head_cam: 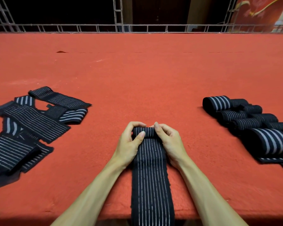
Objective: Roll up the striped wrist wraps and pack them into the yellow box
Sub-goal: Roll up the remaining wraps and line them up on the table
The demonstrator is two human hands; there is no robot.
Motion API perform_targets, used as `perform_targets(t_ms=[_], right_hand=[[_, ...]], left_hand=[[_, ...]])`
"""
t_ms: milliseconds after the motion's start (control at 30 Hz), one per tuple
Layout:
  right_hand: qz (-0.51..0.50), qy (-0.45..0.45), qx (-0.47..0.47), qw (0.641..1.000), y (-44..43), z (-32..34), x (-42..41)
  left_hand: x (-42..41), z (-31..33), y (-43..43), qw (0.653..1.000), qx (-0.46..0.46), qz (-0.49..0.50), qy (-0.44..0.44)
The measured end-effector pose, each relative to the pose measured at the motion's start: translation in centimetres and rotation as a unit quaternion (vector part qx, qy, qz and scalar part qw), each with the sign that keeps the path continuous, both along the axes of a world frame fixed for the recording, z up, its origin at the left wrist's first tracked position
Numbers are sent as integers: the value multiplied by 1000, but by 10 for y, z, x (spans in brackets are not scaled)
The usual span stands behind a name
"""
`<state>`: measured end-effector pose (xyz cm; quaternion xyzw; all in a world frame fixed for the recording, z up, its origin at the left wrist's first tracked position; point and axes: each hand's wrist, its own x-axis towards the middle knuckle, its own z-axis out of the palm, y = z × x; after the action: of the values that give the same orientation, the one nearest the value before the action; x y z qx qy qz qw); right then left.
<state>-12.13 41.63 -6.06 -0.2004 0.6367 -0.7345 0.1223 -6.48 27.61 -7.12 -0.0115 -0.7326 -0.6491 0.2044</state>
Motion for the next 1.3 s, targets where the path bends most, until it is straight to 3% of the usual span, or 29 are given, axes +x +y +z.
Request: perform_targets(t_ms=[233,367,500,633,833,1000,1300], right_hand=[[-20,8,-9,1000,3,1,-1],[-7,9,-36,999,6,-1,-2],[14,33,-76,996,6,-4,-4],[53,41,-119,991,7,-4,-5],[33,41,-78,996,3,-5,-4],[9,78,20,997,-4,-7,-4],[-20,39,-9,999,-4,-8,-5]], left_hand=[[-4,-1,-2,997,-73,18,23],[-3,-2,-3,995,-97,-10,-17],[-3,3,3,995,-74,-8,-70],[-6,4,5,997,-39,12,-68],[-4,-1,-3,1000,20,0,-16],[-2,1,-5,996,71,28,41],[0,2,-5,998,50,0,27]])
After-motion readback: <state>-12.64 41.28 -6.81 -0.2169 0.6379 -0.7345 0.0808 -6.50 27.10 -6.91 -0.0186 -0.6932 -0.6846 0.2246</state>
